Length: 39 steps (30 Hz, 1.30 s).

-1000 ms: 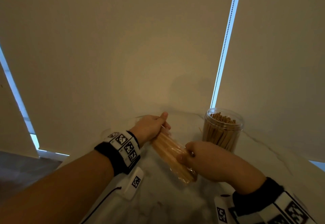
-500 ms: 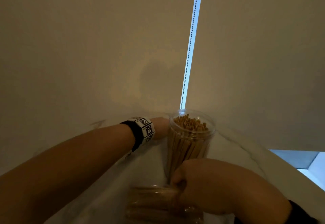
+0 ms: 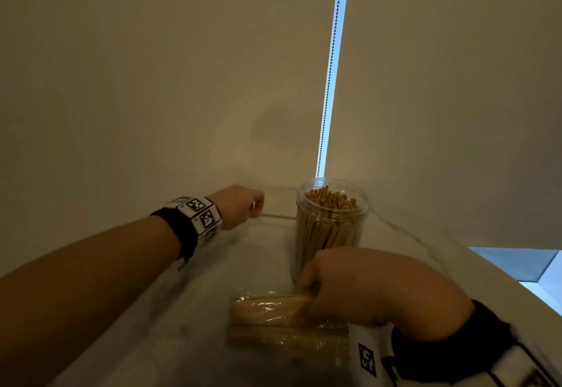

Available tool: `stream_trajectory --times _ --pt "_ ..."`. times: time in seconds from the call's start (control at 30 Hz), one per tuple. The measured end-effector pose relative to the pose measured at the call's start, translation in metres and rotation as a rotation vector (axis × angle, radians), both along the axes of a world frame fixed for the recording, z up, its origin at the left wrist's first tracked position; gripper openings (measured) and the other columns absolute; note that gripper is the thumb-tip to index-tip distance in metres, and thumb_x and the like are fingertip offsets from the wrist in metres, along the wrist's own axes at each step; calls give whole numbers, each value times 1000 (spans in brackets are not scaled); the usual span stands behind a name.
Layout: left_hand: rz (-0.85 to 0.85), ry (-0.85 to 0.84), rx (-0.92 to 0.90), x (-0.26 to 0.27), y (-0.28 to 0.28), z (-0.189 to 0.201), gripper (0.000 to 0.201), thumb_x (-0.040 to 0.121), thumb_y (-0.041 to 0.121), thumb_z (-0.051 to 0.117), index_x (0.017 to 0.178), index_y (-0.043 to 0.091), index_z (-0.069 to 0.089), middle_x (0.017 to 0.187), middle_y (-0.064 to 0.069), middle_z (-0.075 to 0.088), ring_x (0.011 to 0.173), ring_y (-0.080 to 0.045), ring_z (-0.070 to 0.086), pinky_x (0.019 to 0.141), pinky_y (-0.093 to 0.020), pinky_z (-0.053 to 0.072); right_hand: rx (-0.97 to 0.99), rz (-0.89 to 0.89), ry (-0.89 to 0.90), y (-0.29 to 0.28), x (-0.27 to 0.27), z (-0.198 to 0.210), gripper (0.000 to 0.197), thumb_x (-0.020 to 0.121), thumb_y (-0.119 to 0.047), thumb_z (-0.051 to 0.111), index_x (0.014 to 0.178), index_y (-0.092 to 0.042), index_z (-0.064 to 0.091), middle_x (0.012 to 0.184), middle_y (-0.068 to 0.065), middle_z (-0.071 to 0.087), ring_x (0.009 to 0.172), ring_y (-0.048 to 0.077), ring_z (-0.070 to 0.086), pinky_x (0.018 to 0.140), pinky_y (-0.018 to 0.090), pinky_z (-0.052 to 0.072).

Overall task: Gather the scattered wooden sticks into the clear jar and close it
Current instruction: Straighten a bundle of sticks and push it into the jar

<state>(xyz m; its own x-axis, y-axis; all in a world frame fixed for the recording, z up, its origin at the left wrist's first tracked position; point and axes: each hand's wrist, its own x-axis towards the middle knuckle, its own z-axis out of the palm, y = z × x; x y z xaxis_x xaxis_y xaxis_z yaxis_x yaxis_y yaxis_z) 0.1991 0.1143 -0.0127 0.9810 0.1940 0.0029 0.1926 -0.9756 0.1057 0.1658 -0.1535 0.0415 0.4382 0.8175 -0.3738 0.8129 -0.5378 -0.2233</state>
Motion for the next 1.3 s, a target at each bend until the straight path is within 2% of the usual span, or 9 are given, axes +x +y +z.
stream_trajectory --times 0.07,0.17,0.3,0.5,0.63,0.93,1.03,1.17,1.3 --pt "95 -229 -195 -20 7 22 10 99 13 52 102 20 58 92 3 68 79 -15 63 68 -25 45 28 -11 -4 -2 -4 2 26 90 -47 66 74 -28 58 75 -11 57 68 4 51 59 22 37" --pt "108 -557 -930 -44 -9 62 28 100 4 54 127 11 54 97 -8 71 89 -20 75 85 -36 60 30 -4 -26 -3 -11 8 32 90 -46 65 69 -30 49 72 -13 50 65 0 44 57 20 31" --pt "-84 -598 -1271 -60 -67 101 15 101 14 56 116 12 57 106 -7 75 109 -18 70 103 -43 46 47 -12 -21 -4 -21 13 30 90 -46 65 107 -22 70 101 -9 65 88 9 55 74 26 39" --pt "-153 -445 -968 -50 -114 101 22 89 19 72 107 7 69 109 -1 76 109 -7 68 97 -27 43 54 -24 -21 -7 -23 20 35 92 -44 65 114 -18 71 112 -2 68 95 13 58 74 27 40" --pt "-104 -265 -723 -45 -110 92 17 84 27 78 99 20 78 111 5 74 114 -8 61 103 -31 42 61 -11 -23 -8 -19 21 34 92 -42 65 109 -13 72 109 3 69 98 18 62 67 24 41" --pt "-186 -389 -797 -37 -116 91 32 82 37 80 111 26 72 109 8 74 105 -4 68 102 -32 50 42 20 -47 -8 -19 21 36 94 -40 63 116 -12 70 102 -1 63 90 14 53 69 25 38" --pt "-184 -376 -604 -29 -126 88 23 84 36 79 104 24 75 103 10 74 100 -4 67 91 -22 50 41 22 -66 -8 -19 21 38 94 -41 62 119 -12 68 114 2 66 95 16 55 74 26 39" --pt "-95 -314 -297 -21 -131 82 14 88 32 73 95 19 77 96 8 72 87 -6 63 62 -10 40 62 -4 -55 -7 -18 20 38 93 -41 64 117 -12 69 109 2 65 89 14 52 59 20 35" --pt "-60 -204 -337 -18 -134 92 21 86 34 75 96 16 76 89 9 69 84 -7 62 63 -15 44 55 17 -89 -7 -15 22 37 94 -42 63 117 -13 67 100 -2 59 90 15 50 65 24 37"
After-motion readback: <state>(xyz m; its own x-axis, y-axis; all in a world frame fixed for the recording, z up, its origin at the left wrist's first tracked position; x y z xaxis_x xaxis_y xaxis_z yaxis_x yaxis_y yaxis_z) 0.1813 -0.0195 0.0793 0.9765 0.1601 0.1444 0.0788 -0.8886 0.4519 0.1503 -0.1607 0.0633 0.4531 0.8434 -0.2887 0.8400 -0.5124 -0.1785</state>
